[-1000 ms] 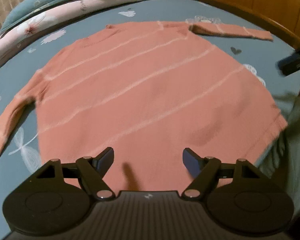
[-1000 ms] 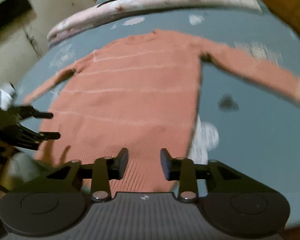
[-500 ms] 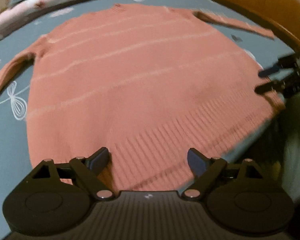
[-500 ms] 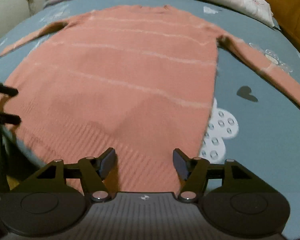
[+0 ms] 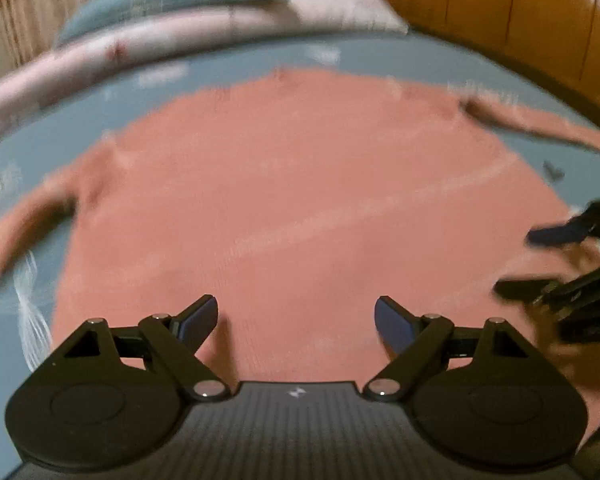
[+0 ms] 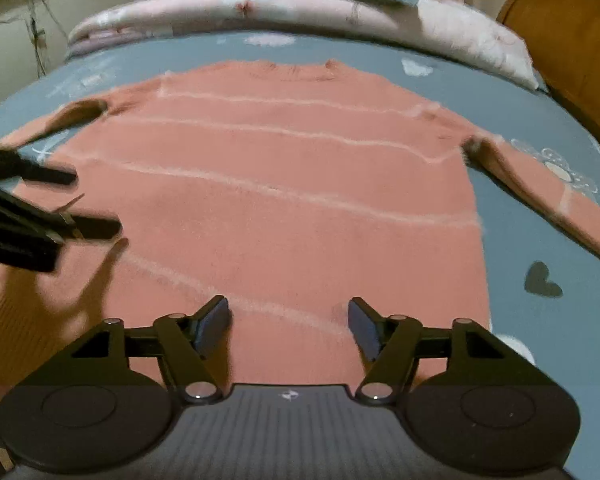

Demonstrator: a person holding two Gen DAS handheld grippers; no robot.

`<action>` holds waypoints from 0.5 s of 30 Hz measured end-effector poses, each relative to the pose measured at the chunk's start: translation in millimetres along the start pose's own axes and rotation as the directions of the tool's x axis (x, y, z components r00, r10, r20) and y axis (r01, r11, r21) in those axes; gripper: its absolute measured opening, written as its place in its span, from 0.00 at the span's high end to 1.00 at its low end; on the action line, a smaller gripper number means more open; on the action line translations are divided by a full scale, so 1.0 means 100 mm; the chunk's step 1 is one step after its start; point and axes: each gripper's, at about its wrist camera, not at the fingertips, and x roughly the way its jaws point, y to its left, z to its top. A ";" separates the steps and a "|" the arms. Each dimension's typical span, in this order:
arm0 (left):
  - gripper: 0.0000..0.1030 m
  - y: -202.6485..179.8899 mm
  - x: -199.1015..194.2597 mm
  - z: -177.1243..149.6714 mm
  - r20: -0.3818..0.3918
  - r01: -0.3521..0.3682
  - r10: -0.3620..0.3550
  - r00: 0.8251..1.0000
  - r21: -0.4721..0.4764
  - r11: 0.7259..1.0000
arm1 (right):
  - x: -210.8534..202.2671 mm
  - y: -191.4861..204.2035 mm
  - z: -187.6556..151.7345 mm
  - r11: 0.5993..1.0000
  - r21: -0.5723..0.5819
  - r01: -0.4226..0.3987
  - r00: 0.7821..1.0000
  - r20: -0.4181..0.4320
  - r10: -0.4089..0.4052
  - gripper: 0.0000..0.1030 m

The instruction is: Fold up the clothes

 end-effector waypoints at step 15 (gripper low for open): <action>0.15 0.10 -0.52 -0.37 0.180 -0.188 0.191 0.965 -0.038 0.982 | -0.16 -0.06 -0.52 0.998 0.061 0.014 0.979 0.201 -0.026 0.07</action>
